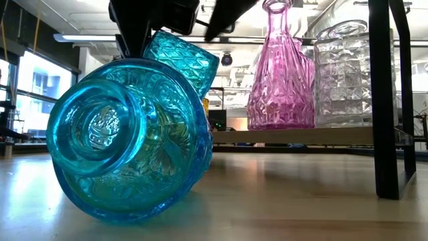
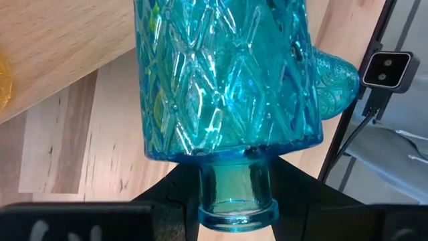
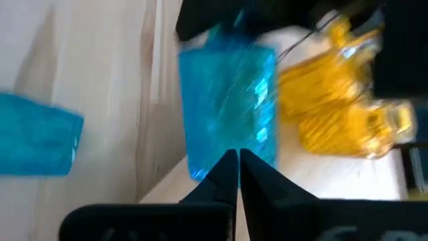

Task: Sort vases onto shelf
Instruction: Put the left blue crystal vase on the shelf

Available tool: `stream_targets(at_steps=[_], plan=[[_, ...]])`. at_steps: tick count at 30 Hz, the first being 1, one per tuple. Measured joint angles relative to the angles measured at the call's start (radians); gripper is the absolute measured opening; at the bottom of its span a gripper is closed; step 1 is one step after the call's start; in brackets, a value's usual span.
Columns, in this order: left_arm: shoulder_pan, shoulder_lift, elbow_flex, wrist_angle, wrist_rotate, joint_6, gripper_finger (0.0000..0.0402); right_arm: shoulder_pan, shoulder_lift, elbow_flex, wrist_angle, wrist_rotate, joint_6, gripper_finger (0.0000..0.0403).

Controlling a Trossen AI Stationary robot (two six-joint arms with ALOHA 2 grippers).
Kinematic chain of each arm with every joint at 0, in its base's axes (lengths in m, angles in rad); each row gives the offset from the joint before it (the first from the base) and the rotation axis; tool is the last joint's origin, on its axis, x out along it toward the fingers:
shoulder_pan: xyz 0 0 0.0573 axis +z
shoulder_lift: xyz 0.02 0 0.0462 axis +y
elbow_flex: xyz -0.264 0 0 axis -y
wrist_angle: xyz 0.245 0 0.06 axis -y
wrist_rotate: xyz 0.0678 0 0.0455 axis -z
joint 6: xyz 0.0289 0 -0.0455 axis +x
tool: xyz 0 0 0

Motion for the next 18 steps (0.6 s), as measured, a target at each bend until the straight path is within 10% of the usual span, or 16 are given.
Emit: stream_targets(at_steps=[18], plan=[[0.013, -0.006, 0.000, -0.178, -0.029, 0.048, 0.0112, -0.052, 0.029, 0.059, 0.045, 0.002, -0.104, 0.0000]])
